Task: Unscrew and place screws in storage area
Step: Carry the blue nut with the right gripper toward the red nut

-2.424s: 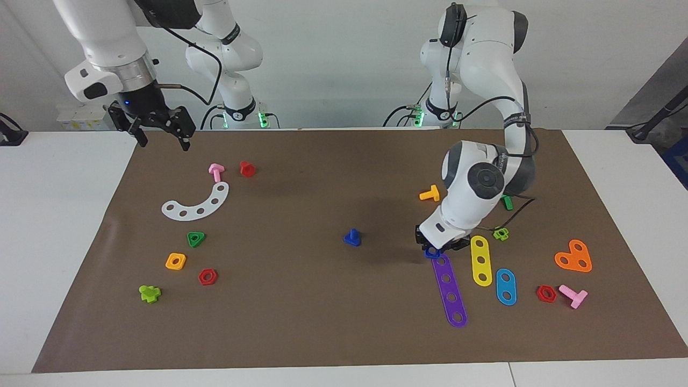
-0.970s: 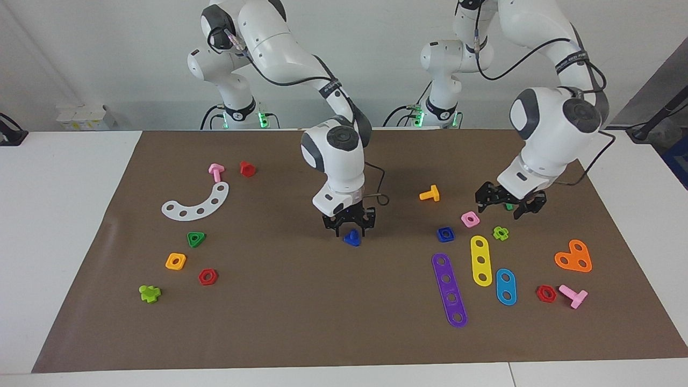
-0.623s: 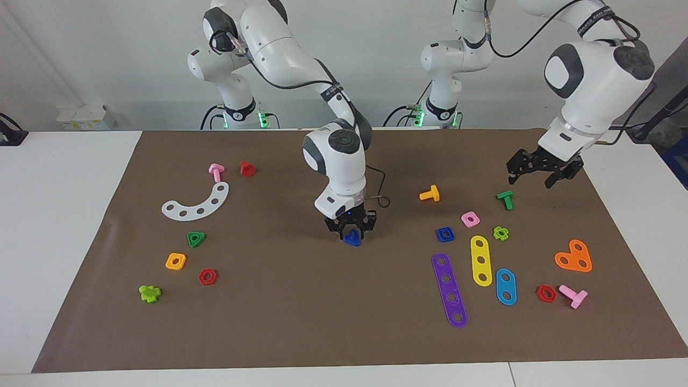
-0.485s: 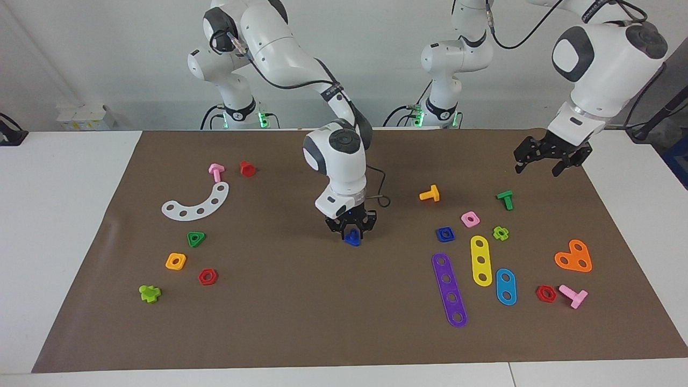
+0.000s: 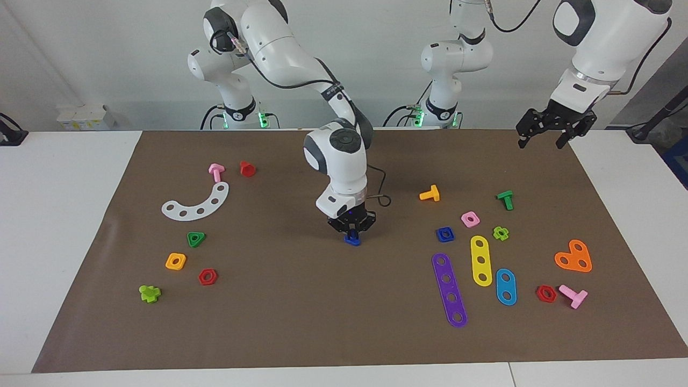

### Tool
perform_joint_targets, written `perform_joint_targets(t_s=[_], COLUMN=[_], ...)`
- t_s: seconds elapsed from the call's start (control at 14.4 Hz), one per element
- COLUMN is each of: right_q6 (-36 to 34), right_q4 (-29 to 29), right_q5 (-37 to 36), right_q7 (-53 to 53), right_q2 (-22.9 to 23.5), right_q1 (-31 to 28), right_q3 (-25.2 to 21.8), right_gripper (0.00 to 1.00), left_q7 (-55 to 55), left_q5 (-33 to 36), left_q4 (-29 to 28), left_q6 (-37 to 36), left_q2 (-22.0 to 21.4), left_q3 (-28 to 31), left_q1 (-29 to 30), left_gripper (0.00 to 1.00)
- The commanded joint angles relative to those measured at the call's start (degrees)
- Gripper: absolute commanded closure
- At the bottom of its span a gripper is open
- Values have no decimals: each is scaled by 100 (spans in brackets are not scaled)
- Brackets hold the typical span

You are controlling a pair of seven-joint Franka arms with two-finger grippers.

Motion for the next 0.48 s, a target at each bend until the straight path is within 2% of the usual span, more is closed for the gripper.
perform_joint_targets(t_s=[0.0, 0.21, 0.42], right_q6=[-486, -917, -1059], right_q4=[218, 95, -281], right_q5=[93, 57, 57], right_q7=[-64, -475, -1476], right_q2=[-327, -1074, -1444], right_q1=[-157, -1034, -1799], right_q3=[-86, -95, -86], right_gripper=[100, 100, 100], left_q7=[-285, -303, -286], left_q5=[165, 165, 156], left_q4=[-35, -140, -246], left_q6=[-12, 233, 410], left_q2=[-82, -108, -100], left_q3=[-44, -44, -53], left_q1=[-62, -62, -53], left_gripper=[0, 0, 0])
